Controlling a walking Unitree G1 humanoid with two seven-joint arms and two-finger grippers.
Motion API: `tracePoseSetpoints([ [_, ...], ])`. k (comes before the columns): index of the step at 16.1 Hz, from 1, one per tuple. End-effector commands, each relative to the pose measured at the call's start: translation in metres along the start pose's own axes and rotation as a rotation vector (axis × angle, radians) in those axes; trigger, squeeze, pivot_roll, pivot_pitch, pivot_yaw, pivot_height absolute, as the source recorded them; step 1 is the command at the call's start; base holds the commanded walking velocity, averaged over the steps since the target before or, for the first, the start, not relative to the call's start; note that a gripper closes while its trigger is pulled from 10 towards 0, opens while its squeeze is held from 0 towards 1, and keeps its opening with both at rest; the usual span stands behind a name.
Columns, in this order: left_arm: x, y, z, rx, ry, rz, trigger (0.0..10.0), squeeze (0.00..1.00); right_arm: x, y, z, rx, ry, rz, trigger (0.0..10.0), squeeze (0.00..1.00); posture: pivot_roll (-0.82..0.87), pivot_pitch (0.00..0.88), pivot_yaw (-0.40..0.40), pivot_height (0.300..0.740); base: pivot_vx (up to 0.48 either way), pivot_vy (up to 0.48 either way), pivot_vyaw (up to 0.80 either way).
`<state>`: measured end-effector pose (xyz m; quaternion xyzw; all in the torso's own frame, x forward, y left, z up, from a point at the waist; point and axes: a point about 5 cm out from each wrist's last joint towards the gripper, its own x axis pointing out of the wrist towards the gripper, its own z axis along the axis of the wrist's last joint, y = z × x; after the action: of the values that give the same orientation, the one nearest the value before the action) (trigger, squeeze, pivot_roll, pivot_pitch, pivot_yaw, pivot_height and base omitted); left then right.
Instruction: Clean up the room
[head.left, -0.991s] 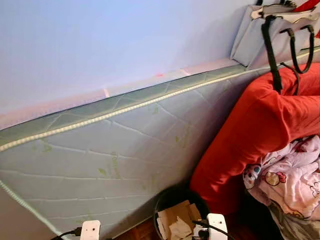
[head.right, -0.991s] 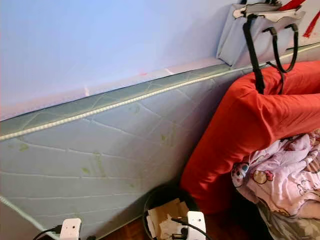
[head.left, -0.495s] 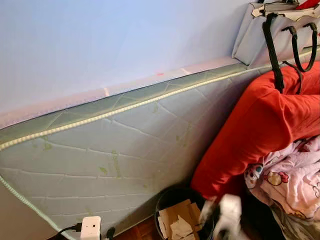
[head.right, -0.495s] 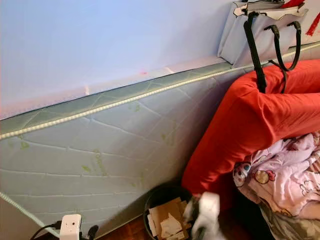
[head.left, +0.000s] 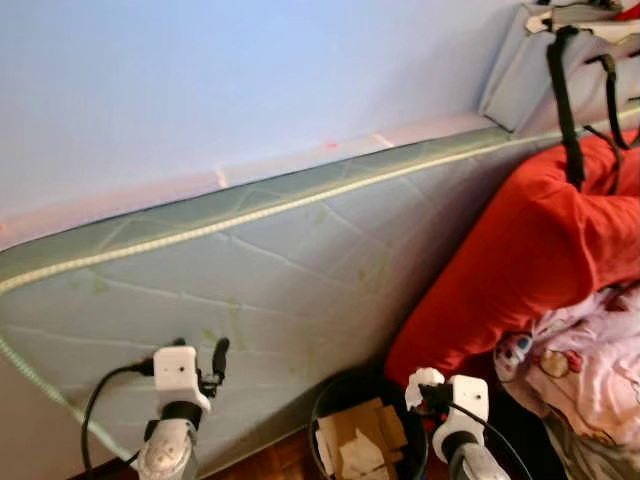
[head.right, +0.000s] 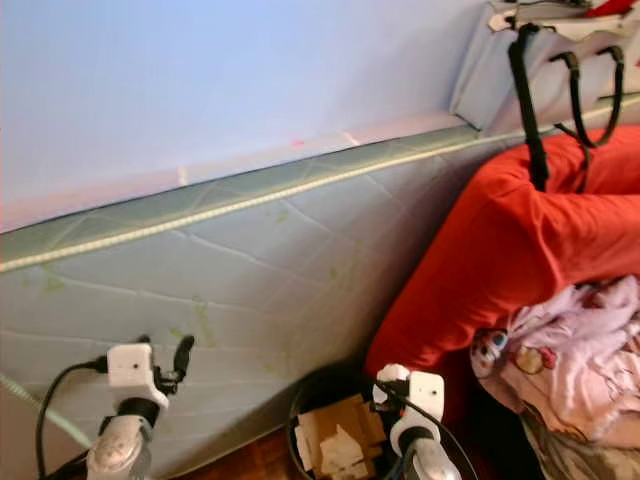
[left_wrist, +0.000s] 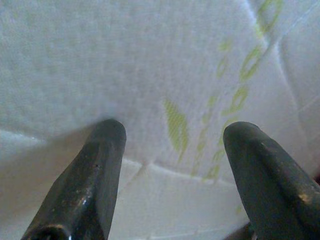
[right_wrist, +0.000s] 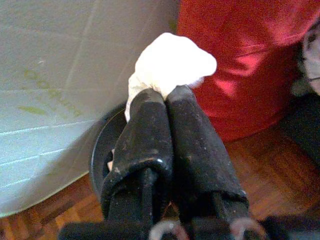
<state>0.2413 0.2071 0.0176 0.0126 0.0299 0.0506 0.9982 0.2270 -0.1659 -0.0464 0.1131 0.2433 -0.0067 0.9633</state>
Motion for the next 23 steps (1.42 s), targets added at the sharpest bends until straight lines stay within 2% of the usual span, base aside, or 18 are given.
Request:
tracePoseSetpoints([
  [1,-0.014,0.002,-0.010,-0.020,0.038,0.019,10.0,0.00,-0.001,-0.001,0.003,0.003,-0.033,0.000,10.0,0.00,0.10,0.000,-0.097,0.740,0.000,0.000,0.00],
  [4,-0.023,0.004,0.002,-0.031,0.024,0.034,10.0,0.00,-0.001,0.000,0.011,-0.004,-0.090,0.015,10.0,0.00,0.10,0.000,-0.103,0.740,0.000,0.000,0.00],
  [9,-0.015,0.003,0.014,-0.034,0.004,0.032,10.0,0.00,0.004,0.006,0.021,-0.022,-0.126,0.028,10.0,0.00,0.10,0.000,-0.101,0.740,0.000,0.000,0.00],
  [11,-0.015,0.001,0.017,-0.041,0.025,0.024,10.0,0.00,0.006,0.010,0.018,-0.051,-0.085,0.022,10.0,0.00,0.10,0.000,-0.097,0.740,0.000,0.000,0.00],
  [13,-0.016,0.000,0.017,-0.040,0.039,0.023,10.0,0.00,0.005,0.009,0.015,-0.055,-0.074,0.015,10.0,0.00,0.10,0.000,-0.096,0.710,0.000,0.000,0.00],
  [15,-0.016,0.000,0.016,-0.039,0.045,0.024,10.0,0.00,0.004,0.009,0.015,-0.056,-0.079,0.015,10.0,0.00,0.10,0.000,-0.095,0.700,0.000,0.000,0.00],
  [20,-0.016,0.002,0.018,-0.034,0.057,0.024,10.0,0.00,0.007,0.012,0.019,-0.058,-0.091,0.021,10.0,0.00,0.10,0.000,-0.094,0.700,0.000,0.000,0.00],
  [23,-0.017,0.001,0.017,-0.035,0.065,0.024,10.0,0.00,0.009,0.015,0.016,-0.077,-0.047,0.041,10.0,0.00,0.10,0.000,-0.096,0.690,0.000,0.000,0.00],
])
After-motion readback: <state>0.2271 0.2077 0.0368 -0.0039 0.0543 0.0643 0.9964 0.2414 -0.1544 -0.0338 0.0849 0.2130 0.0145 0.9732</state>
